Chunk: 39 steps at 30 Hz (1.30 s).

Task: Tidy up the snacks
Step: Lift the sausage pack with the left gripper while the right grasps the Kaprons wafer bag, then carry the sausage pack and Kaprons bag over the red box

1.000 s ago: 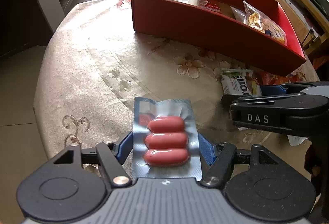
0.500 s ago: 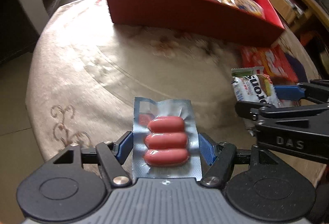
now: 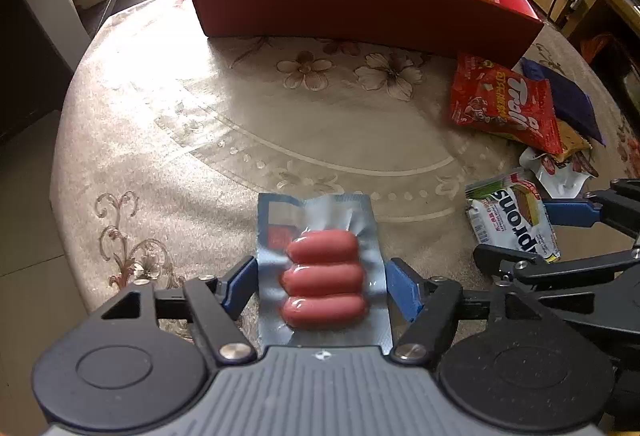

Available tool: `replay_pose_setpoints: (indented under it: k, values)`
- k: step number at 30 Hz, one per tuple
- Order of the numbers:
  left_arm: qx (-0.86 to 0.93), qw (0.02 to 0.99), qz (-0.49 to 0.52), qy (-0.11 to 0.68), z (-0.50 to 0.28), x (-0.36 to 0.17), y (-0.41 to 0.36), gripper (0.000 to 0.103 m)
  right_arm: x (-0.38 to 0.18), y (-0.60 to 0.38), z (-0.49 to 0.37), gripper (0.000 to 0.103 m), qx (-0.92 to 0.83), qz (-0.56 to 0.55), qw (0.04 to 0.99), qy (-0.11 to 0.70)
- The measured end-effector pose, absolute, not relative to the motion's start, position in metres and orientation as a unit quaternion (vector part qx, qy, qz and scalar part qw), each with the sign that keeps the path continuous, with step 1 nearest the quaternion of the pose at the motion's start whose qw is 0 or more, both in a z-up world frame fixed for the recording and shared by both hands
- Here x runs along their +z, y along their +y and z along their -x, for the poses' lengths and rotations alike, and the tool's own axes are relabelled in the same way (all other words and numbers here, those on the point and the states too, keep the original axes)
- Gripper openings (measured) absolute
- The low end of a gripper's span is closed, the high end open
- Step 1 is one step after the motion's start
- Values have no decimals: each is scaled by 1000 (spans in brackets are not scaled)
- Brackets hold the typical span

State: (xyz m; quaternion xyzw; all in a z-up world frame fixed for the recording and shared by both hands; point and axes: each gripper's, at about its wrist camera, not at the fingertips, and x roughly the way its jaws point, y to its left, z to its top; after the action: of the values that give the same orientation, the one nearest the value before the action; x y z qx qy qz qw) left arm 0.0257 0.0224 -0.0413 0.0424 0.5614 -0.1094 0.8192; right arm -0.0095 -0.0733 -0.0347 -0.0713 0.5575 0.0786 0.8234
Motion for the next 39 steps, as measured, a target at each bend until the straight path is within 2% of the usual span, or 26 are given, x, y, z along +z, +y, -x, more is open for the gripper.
replay_pose_setpoints:
  k: [8, 10, 39]
  values:
    - [-102, 826, -58, 552, -21, -43, 19, 71, -40, -76, 10, 70, 83, 77, 824, 555]
    - [-99, 827, -56, 551, -19, -43, 19, 67, -40, -76, 12, 65, 81, 76, 826, 553]
    - [-105, 858, 15, 502, -31, 6, 26, 67, 13, -89, 22, 65, 83, 18, 879, 470]
